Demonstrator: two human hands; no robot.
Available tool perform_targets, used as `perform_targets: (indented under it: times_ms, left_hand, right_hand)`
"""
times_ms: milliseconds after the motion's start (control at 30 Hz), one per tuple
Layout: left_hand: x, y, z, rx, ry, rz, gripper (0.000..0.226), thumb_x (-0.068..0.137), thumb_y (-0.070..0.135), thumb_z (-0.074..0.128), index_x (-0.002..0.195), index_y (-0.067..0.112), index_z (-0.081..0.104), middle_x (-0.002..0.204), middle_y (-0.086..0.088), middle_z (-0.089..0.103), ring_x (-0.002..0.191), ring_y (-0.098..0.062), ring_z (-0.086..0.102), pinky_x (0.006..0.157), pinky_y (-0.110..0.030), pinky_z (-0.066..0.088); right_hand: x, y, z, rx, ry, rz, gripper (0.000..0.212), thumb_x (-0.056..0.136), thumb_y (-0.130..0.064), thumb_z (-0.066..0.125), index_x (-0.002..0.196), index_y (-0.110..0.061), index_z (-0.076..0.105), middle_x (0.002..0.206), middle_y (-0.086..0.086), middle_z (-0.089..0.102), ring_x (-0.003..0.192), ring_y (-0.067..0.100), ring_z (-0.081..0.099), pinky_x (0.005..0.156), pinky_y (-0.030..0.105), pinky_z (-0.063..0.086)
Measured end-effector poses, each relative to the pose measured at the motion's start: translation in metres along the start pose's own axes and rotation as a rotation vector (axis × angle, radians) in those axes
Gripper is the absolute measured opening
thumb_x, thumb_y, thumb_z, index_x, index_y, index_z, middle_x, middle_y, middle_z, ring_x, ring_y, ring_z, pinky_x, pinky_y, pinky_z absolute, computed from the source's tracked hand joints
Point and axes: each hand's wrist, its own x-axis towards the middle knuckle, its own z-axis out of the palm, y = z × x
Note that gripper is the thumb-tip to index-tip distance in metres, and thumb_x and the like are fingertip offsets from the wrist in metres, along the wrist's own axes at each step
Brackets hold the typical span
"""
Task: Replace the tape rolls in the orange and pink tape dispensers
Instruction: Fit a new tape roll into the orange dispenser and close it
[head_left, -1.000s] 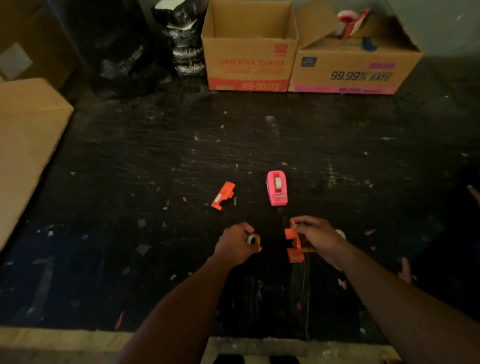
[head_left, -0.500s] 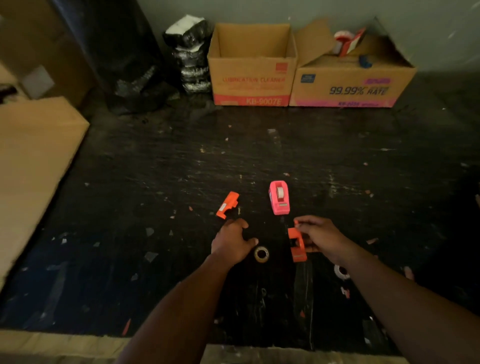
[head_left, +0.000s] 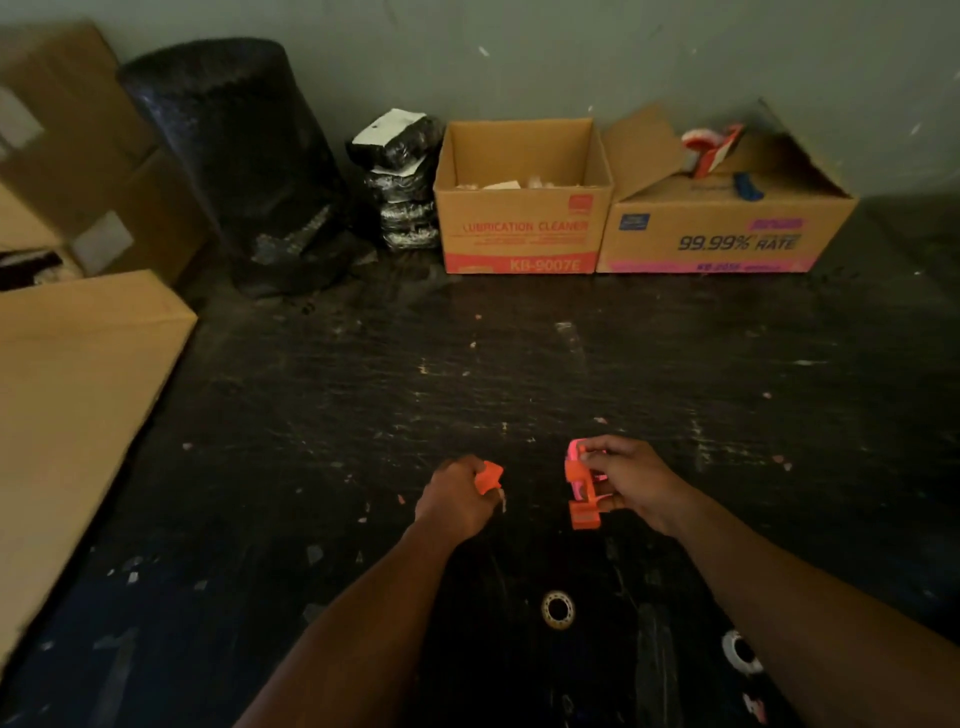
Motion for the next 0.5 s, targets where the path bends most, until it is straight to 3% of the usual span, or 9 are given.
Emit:
perform_targets:
  times_ms: [100,233,367,500]
  left_hand:
    - [0.018,-0.002,0.006,0.02,-0.024,-0.013,0.041,0.085,0.043,0.07,0.125,0.034,0.061,0.124,0.002,0.065,0.11,-0.018,0.064,0.09,-0.038,0.053]
    - [0.031,-0.004,0.017,0.026,-0.037,-0.038,0.033,0.083,0.046,0.068,0.115,0.036,0.063,0.117,0.003,0.065,0.104,-0.019,0.064,0.09,-0.043,0.055]
    - [0.028,-0.006,0.022,0.057,0.022,-0.008,0.041,0.089,0.041,0.067,0.127,0.029,0.059,0.131,-0.002,0.055,0.115,-0.024,0.061,0.094,-0.04,0.052]
    - [0.021,-0.004,0.022,0.08,0.052,0.053,0.044,0.091,0.036,0.067,0.132,0.025,0.056,0.136,-0.005,0.051,0.12,-0.025,0.058,0.096,-0.04,0.052]
  right_hand:
    - [0.021,-0.001,-0.002,-0.013,0.0,0.014,0.02,0.096,-0.017,0.059,0.111,-0.025,0.069,0.113,0.013,0.07,0.103,0.033,0.071,0.096,0.054,0.055]
    - [0.044,0.006,-0.002,-0.012,-0.005,0.04,0.018,0.093,-0.018,0.063,0.105,-0.03,0.071,0.112,0.012,0.071,0.098,0.03,0.073,0.089,0.049,0.059]
    - [0.05,0.015,0.001,-0.009,-0.006,0.055,0.019,0.093,-0.021,0.063,0.103,-0.033,0.073,0.111,0.012,0.072,0.097,0.029,0.073,0.077,0.043,0.061]
    - [0.041,0.018,-0.005,-0.004,-0.024,0.067,0.023,0.093,-0.022,0.063,0.111,-0.034,0.07,0.115,0.009,0.07,0.102,0.029,0.071,0.082,0.046,0.061]
